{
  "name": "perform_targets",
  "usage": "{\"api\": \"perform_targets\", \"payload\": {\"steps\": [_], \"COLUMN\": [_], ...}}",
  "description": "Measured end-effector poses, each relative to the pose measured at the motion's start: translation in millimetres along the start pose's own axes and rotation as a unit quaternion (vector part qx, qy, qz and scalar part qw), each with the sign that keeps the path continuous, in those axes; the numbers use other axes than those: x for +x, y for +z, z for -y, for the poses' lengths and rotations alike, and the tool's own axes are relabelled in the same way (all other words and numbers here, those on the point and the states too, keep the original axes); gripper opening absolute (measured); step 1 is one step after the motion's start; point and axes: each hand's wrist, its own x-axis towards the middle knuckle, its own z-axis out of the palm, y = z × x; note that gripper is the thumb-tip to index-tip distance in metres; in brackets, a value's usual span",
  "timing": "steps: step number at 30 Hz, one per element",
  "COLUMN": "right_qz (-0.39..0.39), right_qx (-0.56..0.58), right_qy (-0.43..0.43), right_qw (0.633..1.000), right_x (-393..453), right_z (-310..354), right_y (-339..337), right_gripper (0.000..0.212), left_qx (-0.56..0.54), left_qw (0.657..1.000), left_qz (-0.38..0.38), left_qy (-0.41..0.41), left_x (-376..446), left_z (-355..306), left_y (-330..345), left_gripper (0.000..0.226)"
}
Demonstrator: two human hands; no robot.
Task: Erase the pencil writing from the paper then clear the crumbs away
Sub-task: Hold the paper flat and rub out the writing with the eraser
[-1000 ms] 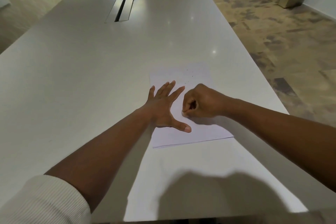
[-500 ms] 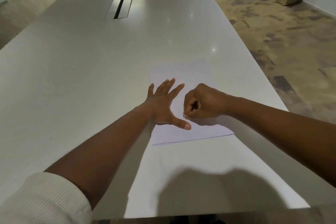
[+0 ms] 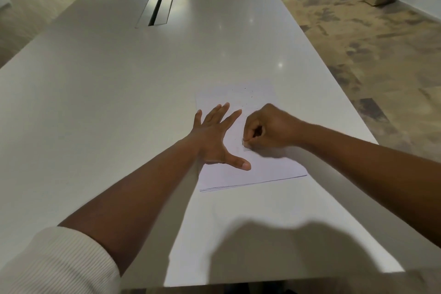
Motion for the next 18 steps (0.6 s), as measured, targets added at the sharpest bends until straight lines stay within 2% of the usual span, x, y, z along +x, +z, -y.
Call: {"api": "perform_targets", "payload": {"steps": [4, 6, 10, 13, 15, 18], "right_qz": [0.064, 0.039, -0.065, -0.085, -0.070, -0.002], "right_qx": [0.006, 0.007, -0.016, -0.018, -0.015, 0.004], "right_qy": [-0.026, -0.011, 0.024, 0.038, 0.029, 0.006], "right_qw": [0.998, 0.999, 0.997, 0.995, 0.997, 1.000], "right_x": [-14, -9, 12, 18, 13, 2], "right_z": [6, 5, -1, -3, 0, 12], "right_y": [7, 4, -3, -5, -1, 12], "right_gripper": [0.007, 0.008, 0.008, 0.007, 0.007, 0.009], "left_qx": [0.002, 0.000, 0.006, 0.005, 0.005, 0.004], "left_qw": [1.000, 1.000, 1.000, 1.000, 1.000, 1.000], "left_qz": [-0.003, -0.001, 0.004, 0.005, 0.003, 0.004], "left_qy": [0.000, 0.001, 0.001, 0.000, 0.001, -0.003], "left_x": [0, 0, -1, -1, -1, -1], "left_z": [-1, 0, 0, 0, -1, -2], "left_y": [0, 0, 0, -1, 0, -1], "left_gripper": [0.155, 0.155, 0.155, 0.156, 0.156, 0.155]}}
